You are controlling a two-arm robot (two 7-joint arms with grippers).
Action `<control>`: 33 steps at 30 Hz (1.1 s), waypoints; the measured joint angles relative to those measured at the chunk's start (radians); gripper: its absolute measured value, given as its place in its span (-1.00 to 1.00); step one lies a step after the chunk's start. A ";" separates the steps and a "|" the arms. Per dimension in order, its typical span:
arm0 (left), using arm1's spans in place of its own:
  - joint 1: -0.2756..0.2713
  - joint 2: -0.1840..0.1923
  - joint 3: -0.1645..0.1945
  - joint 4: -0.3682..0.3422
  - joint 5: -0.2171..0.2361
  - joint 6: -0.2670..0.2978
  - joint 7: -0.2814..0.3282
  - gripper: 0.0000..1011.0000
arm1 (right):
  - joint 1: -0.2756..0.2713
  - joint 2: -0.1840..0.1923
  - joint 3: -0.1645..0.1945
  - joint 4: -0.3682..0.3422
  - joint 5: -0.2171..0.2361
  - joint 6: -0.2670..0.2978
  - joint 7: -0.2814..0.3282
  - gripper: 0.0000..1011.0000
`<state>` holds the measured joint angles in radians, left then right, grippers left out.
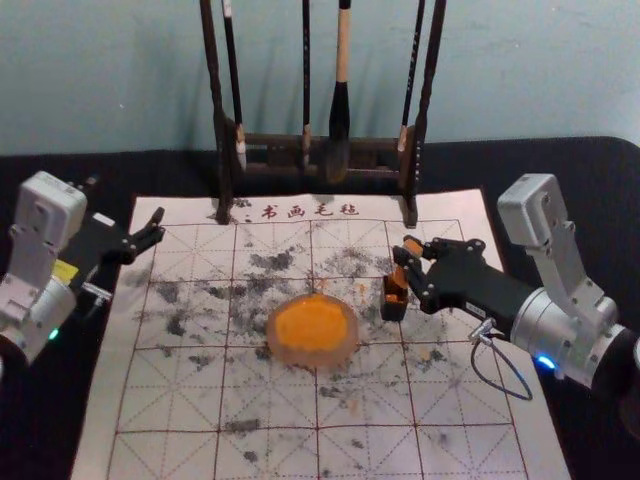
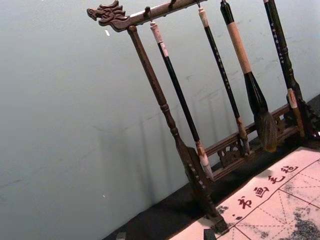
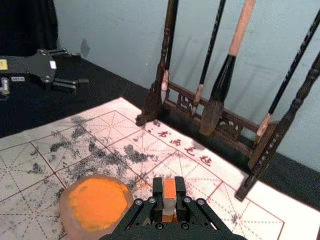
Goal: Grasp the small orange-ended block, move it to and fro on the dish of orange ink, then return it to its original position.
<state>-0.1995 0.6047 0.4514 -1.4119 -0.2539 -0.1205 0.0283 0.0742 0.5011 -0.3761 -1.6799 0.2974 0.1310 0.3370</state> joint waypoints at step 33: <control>0.000 0.000 0.000 0.000 0.000 0.000 0.000 0.98 | 0.017 -0.060 0.018 0.060 -0.009 0.073 0.021 -0.78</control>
<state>-0.1995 0.6047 0.4514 -1.4120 -0.2539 -0.1205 0.0283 0.0909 0.4410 -0.3580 -1.6198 0.2883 0.2038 0.3581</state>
